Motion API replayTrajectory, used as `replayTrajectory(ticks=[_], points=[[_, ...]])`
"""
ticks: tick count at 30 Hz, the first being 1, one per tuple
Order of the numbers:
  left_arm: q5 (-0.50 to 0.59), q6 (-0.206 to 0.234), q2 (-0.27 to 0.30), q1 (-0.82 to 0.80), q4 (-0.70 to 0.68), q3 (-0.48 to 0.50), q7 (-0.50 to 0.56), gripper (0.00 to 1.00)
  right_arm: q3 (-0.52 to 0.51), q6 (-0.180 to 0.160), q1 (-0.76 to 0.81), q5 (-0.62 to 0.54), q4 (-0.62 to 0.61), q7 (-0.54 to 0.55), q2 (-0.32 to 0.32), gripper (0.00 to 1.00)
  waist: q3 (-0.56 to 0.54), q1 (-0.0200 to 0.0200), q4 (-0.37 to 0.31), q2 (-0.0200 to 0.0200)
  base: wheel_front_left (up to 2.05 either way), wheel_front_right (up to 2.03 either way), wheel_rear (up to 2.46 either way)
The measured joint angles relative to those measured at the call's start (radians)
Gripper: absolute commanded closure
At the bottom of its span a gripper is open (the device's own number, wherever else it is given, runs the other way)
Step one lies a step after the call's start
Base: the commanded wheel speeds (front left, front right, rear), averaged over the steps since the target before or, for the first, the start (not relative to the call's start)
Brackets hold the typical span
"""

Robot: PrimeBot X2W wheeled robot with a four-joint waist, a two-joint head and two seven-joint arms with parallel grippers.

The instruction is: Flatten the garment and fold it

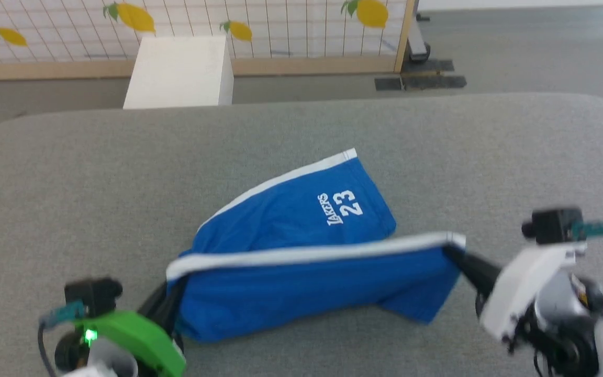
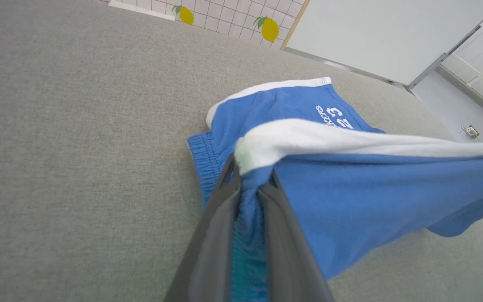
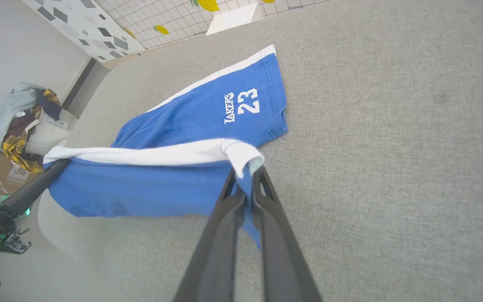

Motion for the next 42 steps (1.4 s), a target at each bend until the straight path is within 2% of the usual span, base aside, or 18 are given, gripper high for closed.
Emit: replayTrajectory(ticks=[3,11,20,23,31,39,40,41,42], points=[[-0.002,-0.011,-0.011,-0.088,0.035,0.002,0.022,1.0,0.014,0.0,-0.135,-0.066,0.094,-0.053,0.0,1.0,0.036,0.0,0.005,0.0,0.0,0.0,0.0],[-0.015,-0.053,-0.022,-0.231,0.121,0.017,0.058,1.0,0.067,0.0,-0.458,-0.133,0.394,-0.173,-0.001,1.0,0.147,0.0,0.019,0.0,0.0,0.0,0.0],[-0.031,-0.097,-0.023,-0.341,0.195,0.026,0.083,1.0,0.123,0.0,-0.74,-0.195,0.72,-0.268,0.001,1.0,0.274,0.0001,0.042,0.0,0.0,0.0,0.0],[-0.041,-0.106,-0.023,-0.357,0.21,0.03,0.086,1.0,0.146,0.0,-0.802,-0.233,0.809,-0.285,0.003,1.0,0.31,0.0001,0.049,0.0,0.0,0.0,0.0],[-0.049,-0.131,-0.03,-0.397,0.232,0.027,0.086,1.0,0.178,0.0,-0.937,-0.236,1.005,-0.347,0.004,1.0,0.379,0.0001,0.068,0.0,0.0,0.0,0.0],[-0.057,-0.141,-0.047,-0.417,0.249,0.022,0.086,1.0,0.258,0.0,-1.015,-0.196,1.13,-0.39,-0.004,1.0,0.401,0.0002,0.089,0.0,0.0,0.0,0.0],[-0.058,-0.141,-0.049,-0.417,0.253,0.022,0.086,0.93,0.267,0.0,-1.021,-0.191,1.143,-0.399,-0.004,0.78,0.399,0.0001,0.089,0.0,0.0,0.0,0.0],[-0.058,-0.141,-0.05,-0.417,0.256,0.021,0.087,0.56,0.275,0.0,-1.025,-0.183,1.155,-0.407,-0.004,0.27,0.397,0.0001,0.09,0.0,0.0,0.0,0.0],[-0.061,-0.141,-0.05,-0.417,0.259,0.021,0.091,0.0,0.281,0.0,-1.027,-0.174,1.164,-0.411,-0.004,0.0,0.395,0.0001,0.089,0.0,0.0,0.0,0.0]])
